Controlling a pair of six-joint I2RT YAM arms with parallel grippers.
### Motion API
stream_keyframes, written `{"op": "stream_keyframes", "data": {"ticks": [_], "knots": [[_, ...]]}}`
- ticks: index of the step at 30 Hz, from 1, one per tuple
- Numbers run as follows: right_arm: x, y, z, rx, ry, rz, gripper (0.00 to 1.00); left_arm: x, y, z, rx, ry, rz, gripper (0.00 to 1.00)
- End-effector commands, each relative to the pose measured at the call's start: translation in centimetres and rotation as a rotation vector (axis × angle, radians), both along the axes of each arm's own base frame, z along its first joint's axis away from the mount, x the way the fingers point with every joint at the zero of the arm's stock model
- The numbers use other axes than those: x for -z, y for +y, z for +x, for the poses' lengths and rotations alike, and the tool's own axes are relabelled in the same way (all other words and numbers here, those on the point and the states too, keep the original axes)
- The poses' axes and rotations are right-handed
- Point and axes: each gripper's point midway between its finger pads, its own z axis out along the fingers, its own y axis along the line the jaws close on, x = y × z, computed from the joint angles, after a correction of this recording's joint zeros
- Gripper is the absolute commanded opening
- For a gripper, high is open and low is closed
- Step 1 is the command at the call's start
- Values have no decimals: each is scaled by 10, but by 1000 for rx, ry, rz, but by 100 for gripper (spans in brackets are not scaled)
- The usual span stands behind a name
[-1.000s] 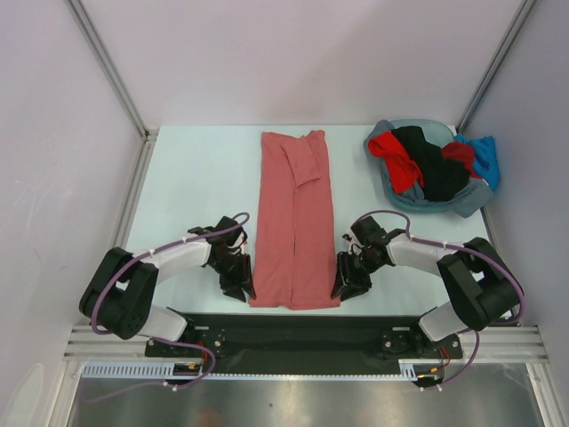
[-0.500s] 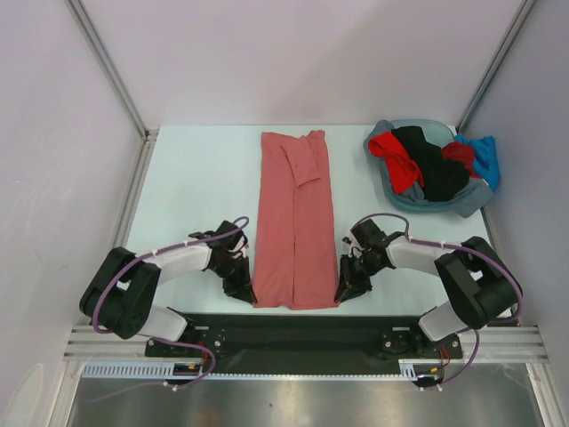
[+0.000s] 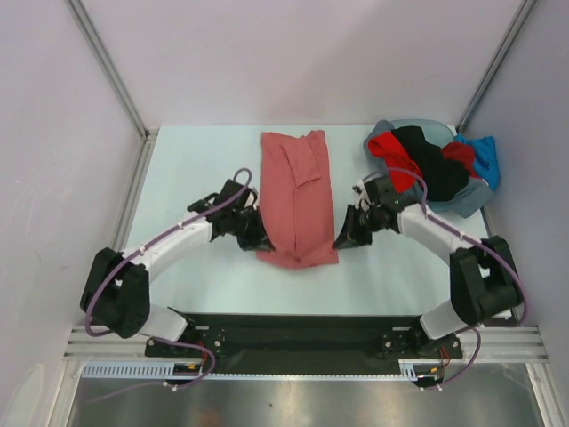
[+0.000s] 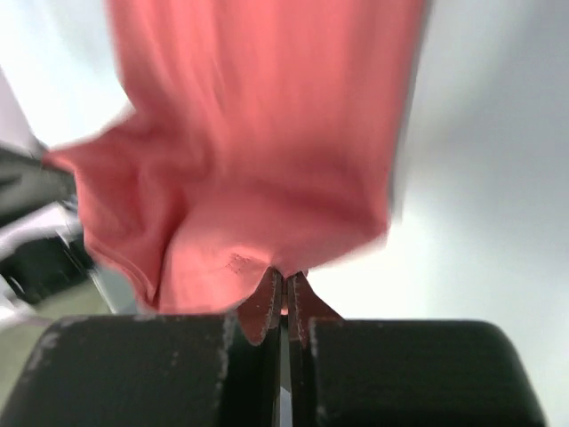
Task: Fold and stack the t-shirts
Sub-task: Fold the tshirt
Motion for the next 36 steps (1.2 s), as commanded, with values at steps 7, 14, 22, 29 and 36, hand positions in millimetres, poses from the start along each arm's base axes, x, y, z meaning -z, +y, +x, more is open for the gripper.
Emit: {"op": "stream_keyframes", "data": {"ticks": [7,14,22,29,36], "knots": [[-27,-2,173,76,-142,-36,0,-32,3,172,-195,-149,-18,0],[-9,-4,240,98,-124,-70,0,-16,18,234,-233,-142,-2,0],[2,-4,252,110,-102,-72,0,4,19,256,-228,-113,-21,0],[16,-12,274,114,-106,-93,17,22,21,274,-187,-112,32,4],[-31,-53,263,124,-215,-374,57,-31,87,259,-237,-248,402,46]]}}
